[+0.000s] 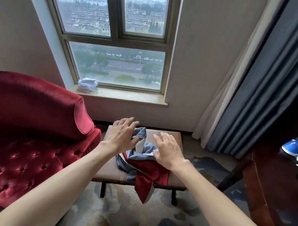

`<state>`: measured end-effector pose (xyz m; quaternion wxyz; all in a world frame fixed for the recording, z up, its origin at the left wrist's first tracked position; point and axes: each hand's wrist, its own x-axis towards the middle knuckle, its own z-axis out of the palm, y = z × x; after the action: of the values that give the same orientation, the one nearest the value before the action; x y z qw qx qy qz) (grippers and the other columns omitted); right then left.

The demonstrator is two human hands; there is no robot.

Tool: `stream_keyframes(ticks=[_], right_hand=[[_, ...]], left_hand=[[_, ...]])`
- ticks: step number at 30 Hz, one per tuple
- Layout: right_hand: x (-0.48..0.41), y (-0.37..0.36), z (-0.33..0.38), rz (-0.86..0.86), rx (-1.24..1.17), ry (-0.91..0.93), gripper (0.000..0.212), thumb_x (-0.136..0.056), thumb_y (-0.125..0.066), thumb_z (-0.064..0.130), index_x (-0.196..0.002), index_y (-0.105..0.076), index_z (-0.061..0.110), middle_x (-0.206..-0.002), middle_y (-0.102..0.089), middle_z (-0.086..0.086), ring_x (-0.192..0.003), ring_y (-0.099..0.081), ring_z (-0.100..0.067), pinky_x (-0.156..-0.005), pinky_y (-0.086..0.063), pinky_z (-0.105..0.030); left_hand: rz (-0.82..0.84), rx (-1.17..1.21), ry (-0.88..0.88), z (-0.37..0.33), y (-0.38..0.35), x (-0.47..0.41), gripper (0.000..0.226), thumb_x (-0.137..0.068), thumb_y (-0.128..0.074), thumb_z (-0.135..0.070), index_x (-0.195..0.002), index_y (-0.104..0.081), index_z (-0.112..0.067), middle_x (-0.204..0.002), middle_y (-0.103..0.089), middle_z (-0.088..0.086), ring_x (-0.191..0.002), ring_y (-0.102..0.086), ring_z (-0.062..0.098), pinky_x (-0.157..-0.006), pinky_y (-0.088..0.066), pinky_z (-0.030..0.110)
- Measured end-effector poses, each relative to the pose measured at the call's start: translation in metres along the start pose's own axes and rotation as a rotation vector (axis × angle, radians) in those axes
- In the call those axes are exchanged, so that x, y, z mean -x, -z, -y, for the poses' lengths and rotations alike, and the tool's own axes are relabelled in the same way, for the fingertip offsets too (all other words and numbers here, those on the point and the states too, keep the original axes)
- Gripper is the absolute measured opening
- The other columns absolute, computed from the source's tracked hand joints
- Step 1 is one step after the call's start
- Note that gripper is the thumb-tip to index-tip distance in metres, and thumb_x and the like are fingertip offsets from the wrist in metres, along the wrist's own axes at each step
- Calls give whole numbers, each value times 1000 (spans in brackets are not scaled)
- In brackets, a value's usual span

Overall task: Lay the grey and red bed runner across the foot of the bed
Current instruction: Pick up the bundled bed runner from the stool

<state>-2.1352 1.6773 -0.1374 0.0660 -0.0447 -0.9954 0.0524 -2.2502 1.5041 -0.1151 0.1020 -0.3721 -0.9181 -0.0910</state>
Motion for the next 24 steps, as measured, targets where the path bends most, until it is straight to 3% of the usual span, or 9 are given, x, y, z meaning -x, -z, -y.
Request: stream_keyframes(ticks=[7, 12, 21, 24], right_hand=[[-81, -43, -27, 110, -22, 43, 62, -85, -57, 34, -140, -35, 15, -140, -40, -18, -134, -32, -31, -115, -19, -39], [-130, -82, -45, 191, -38, 35, 63, -86, -57, 37, -140, -35, 16, -142, -39, -17, -134, -32, -30, -115, -20, -39], [-183, -164, -74, 362, -82, -6, 55, -82, -59, 40, -129, -44, 15, -121, -50, -11, -116, -46, -29, -100, -34, -36], [-190, -196, -80, 443, -120, -29, 61, -82, -60, 43, -134, -41, 15, -125, -49, -11, -118, -45, -29, -102, -34, -36]], left_hand=[[76, 72, 90, 32, -48, -49, 55, -83, -55, -39, -132, -47, -16, -143, -43, 11, -131, -38, 28, -104, -28, 40], [115, 61, 102, 64, -92, -85, 61, -77, -42, -46, -129, -49, -15, -133, -51, 8, -124, -45, 27, -101, -31, 40], [295, 118, 127, 101, -181, -122, 62, -79, -57, -40, -136, -46, -15, -141, -45, 11, -129, -42, 27, -101, -34, 38], [399, 110, 140, 109, -215, -116, 66, -79, -55, -42, -139, -41, -18, -145, -40, 9, -133, -38, 24, -104, -32, 38]])
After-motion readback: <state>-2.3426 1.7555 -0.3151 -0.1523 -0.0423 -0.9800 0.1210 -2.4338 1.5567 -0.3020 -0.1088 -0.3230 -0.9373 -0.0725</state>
